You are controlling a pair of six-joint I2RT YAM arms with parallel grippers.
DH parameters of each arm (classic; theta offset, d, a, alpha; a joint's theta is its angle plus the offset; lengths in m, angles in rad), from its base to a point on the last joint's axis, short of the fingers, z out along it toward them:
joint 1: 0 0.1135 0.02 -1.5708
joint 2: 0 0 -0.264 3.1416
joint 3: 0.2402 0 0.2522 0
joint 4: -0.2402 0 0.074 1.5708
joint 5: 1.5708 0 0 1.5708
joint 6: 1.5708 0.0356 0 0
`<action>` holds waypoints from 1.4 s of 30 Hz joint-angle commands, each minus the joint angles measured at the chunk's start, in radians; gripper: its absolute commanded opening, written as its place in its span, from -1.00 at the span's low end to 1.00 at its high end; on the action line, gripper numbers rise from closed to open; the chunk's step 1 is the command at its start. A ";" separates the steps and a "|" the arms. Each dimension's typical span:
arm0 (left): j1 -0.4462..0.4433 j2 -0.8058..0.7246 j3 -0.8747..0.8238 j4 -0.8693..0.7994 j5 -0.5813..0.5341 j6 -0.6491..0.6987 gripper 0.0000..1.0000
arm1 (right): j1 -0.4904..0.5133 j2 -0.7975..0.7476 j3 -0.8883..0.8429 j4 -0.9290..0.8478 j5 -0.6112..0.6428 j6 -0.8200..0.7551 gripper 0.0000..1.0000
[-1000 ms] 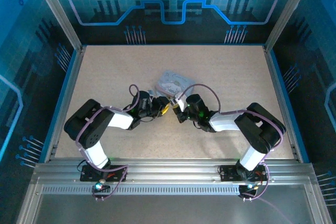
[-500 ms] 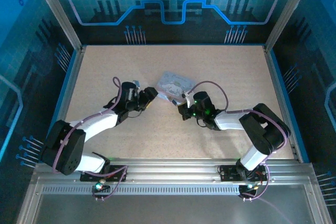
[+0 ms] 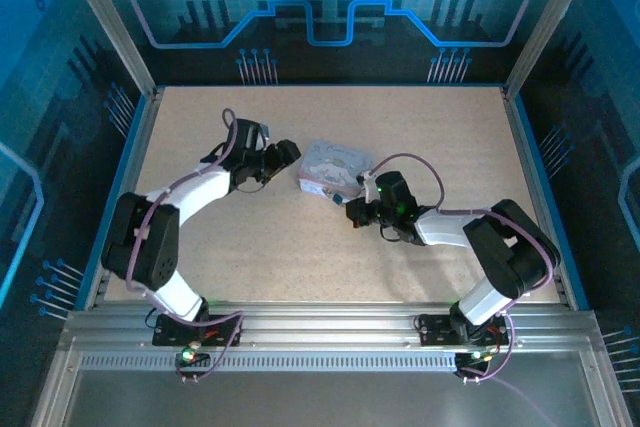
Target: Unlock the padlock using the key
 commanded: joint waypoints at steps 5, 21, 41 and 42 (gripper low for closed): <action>0.006 0.148 0.143 -0.059 0.135 0.061 0.29 | -0.027 -0.035 -0.009 -0.031 -0.032 0.100 -1.00; -0.039 0.233 0.081 0.018 0.185 0.006 -0.11 | -0.053 0.005 0.007 -0.079 -0.067 0.145 -1.00; -0.091 0.125 -0.170 0.166 0.118 -0.103 -0.18 | -0.081 0.023 -0.026 -0.123 -0.097 0.097 -0.97; -0.095 0.117 -0.187 0.178 0.114 -0.111 -0.18 | -0.082 0.022 -0.029 -0.125 -0.098 0.092 -0.96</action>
